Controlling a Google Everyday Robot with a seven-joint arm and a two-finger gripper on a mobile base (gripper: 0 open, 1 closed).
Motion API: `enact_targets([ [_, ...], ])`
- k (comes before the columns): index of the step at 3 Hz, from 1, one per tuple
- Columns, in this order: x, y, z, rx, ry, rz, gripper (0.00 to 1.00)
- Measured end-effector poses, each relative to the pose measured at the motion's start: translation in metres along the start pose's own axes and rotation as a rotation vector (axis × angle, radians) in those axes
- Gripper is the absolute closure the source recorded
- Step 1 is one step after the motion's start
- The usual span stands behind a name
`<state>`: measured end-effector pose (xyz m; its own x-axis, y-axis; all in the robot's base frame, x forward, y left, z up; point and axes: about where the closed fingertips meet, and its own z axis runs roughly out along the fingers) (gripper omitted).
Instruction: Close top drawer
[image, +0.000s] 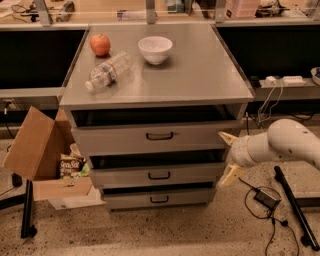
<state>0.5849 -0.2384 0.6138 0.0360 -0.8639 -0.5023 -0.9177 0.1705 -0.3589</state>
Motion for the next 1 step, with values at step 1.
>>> enact_targets([
  [1, -0.0097, 0.0314, -0.0176, -0.004, -0.03, -0.022, 0.0],
])
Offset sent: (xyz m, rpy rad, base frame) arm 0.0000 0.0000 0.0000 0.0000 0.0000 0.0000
